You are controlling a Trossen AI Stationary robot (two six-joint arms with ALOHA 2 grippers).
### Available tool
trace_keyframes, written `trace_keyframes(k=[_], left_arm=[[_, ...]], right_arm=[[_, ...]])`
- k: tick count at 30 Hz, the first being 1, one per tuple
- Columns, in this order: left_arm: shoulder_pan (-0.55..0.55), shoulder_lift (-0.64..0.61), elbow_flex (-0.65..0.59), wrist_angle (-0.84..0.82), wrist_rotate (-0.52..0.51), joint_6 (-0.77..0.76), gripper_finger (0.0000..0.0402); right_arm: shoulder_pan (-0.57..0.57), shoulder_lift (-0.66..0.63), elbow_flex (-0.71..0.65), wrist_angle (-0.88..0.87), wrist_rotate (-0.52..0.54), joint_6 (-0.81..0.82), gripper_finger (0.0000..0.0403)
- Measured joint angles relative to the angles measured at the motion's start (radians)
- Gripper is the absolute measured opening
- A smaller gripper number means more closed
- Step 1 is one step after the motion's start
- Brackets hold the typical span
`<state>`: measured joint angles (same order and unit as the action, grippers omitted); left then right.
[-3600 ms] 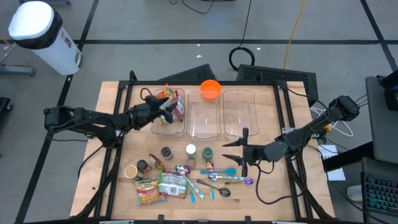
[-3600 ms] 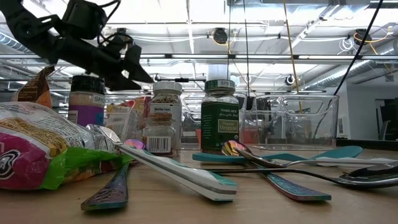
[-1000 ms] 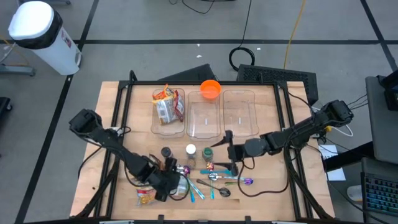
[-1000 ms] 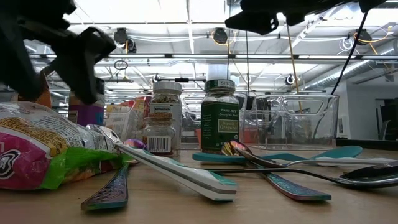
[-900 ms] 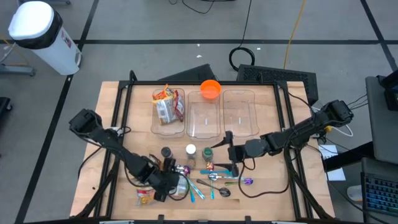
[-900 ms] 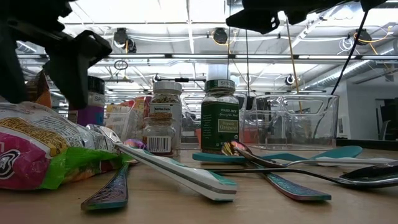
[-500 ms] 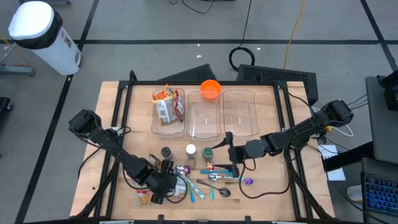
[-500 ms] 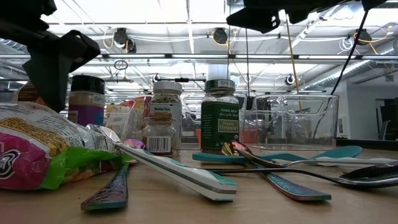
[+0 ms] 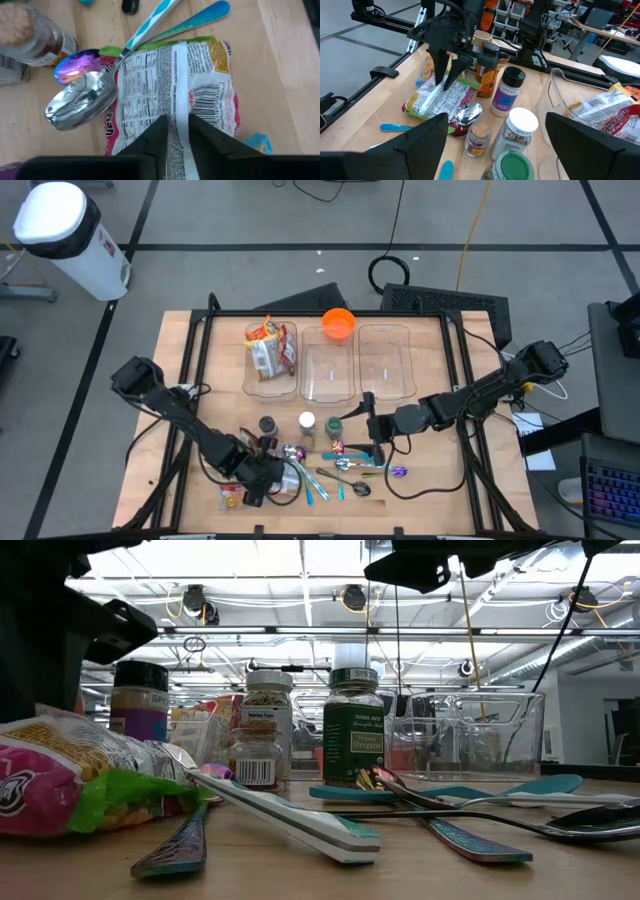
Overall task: Pick & Place Food Item
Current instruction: Put the green noodle pack into the left transparent bin
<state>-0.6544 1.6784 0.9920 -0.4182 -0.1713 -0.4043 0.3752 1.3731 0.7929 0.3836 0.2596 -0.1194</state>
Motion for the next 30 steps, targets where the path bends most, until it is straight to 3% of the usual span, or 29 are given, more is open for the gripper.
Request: trace_keyframes(k=[7,22,30], left_arm=[[0.016,0.011,0.0,0.008,0.049,-0.002,0.0007],[0.011,-0.136,-0.001,0.024,-0.024,0.032,0.0004],[0.004,-0.26,-0.001,0.029,-0.192,0.103,0.0006]], right_arm=[[0.0,0.0,0.0,0.0,0.0,0.0,0.0325],[0.0,0.0,0.0,0.001,0.0,0.0,0.0325],[0.0,0.0,0.0,0.001,0.0,0.0,0.0325]])
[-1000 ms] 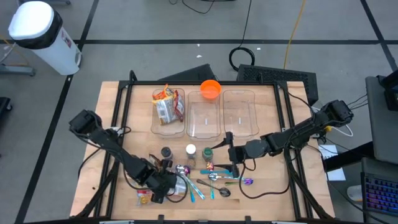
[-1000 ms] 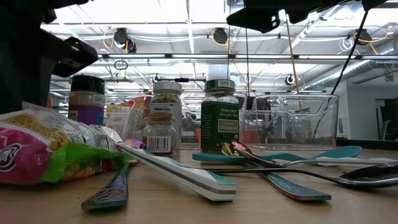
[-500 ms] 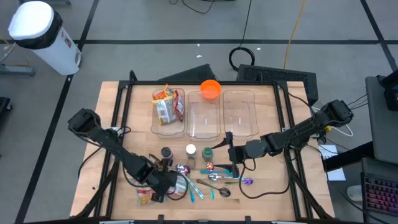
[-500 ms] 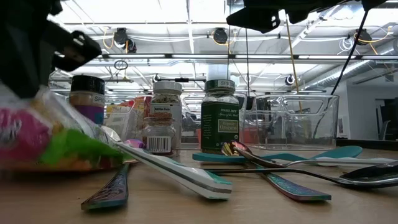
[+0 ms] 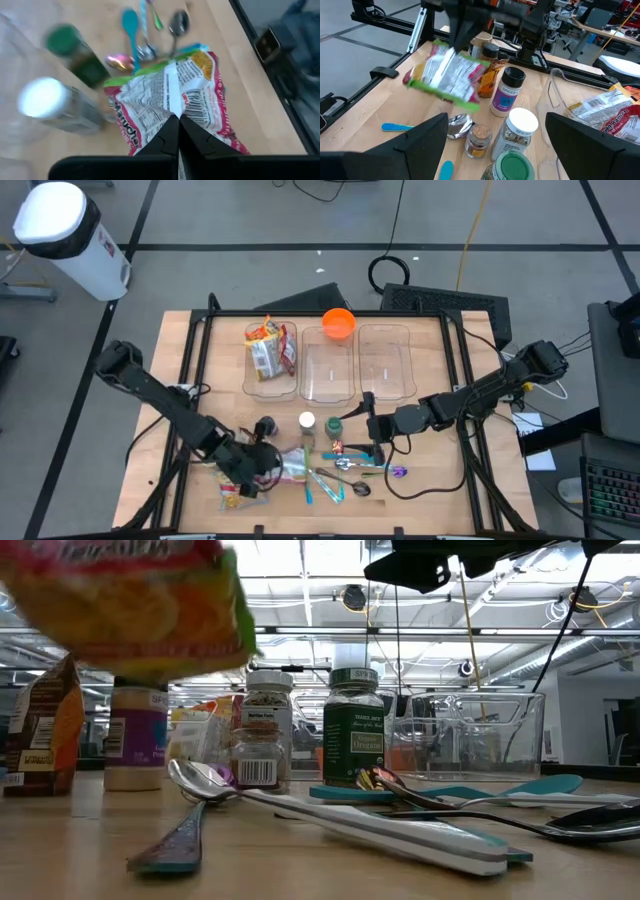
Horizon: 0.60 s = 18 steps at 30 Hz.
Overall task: Pick & Place Food Item
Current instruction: Put the green noodle pack into the left transparent bin
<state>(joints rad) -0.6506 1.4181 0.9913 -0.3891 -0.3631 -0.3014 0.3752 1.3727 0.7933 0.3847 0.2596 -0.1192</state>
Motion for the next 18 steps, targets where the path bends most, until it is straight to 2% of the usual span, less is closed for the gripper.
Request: trace_keyframes(k=[9,18], left_arm=[[0.0,-0.083,0.0,-0.006,-0.248,0.134,0.0007],[0.052,-0.205,0.0,-0.141,-0.365,0.301,0.0003]], right_arm=[[0.0,0.0,0.0,0.0,0.0,0.0,0.0325],[0.0,0.0,0.0,0.0,0.0,0.0,0.0325]])
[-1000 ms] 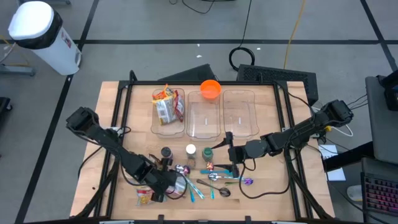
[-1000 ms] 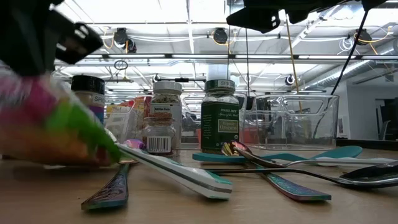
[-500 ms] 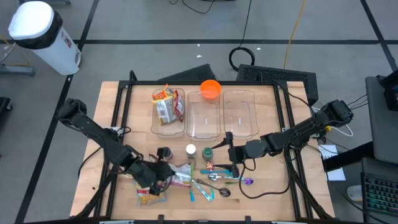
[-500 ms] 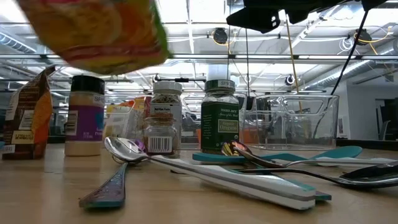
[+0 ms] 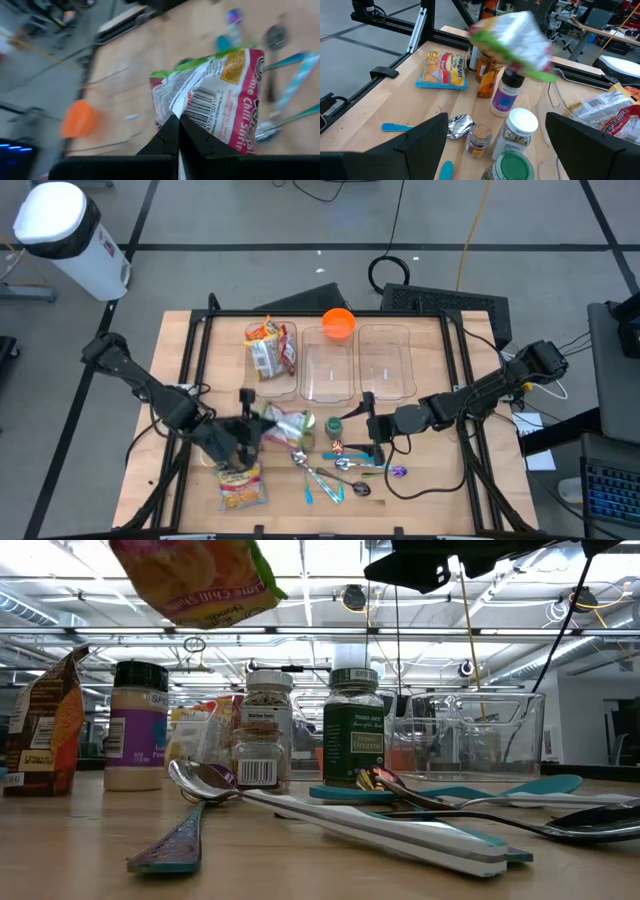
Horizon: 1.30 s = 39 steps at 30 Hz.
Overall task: Pick & Place Food Item
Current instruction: Put the green noodle pack into the left transparent bin
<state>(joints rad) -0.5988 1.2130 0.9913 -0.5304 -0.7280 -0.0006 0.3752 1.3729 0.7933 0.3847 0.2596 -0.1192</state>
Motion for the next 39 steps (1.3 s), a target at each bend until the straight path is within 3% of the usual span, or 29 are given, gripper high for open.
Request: trace_keyframes(k=[11,19,24,33,39], left_arm=[[0.26,-0.133,0.0,-0.209,-0.022,0.081,0.0003],[0.463,-0.127,0.0,-0.228,0.111,0.19,0.0003],[0.549,-0.122,-0.07,-0.192,0.19,0.217,0.0002],[0.676,-0.156,-0.296,0.025,0.334,0.283,0.0003],[0.743,-0.169,-0.37,0.09,0.457,0.279,0.0003]], right_arm=[[0.0,0.0,0.0,0.0,0.0,0.0,0.0325],[0.0,0.0,0.0,0.0,0.0,0.0,0.0325],[0.0,0.0,0.0,-0.001,0.0,0.002,0.0325],[0.0,0.0,0.0,-0.001,0.0,0.002,0.0325],[0.0,0.0,0.0,-0.001,0.0,0.001,0.0325]])
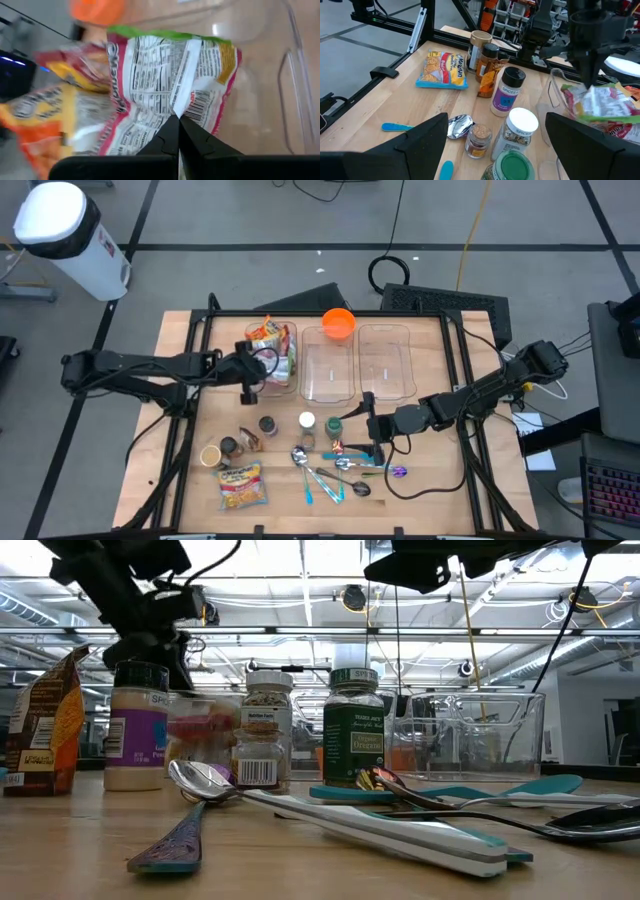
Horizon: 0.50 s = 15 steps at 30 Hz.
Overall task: Pick & Place Food Item
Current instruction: Put the green noodle pack into the left transparent bin
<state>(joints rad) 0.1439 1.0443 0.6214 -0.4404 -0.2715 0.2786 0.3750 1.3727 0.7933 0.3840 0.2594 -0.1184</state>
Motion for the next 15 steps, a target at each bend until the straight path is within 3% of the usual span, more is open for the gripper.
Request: trace_keyframes(k=[5,15], left_arm=[[0.014,0.0,-0.012,-0.002,0.09,-0.021,0.0004],[0.014,0.001,-0.012,-0.031,0.14,-0.091,0.0007]], right_arm=[[0.0,0.0,0.0,0.0,0.0,-0.001,0.0325],[0.0,0.0,0.0,0.0,0.0,-0.001,0.0325]])
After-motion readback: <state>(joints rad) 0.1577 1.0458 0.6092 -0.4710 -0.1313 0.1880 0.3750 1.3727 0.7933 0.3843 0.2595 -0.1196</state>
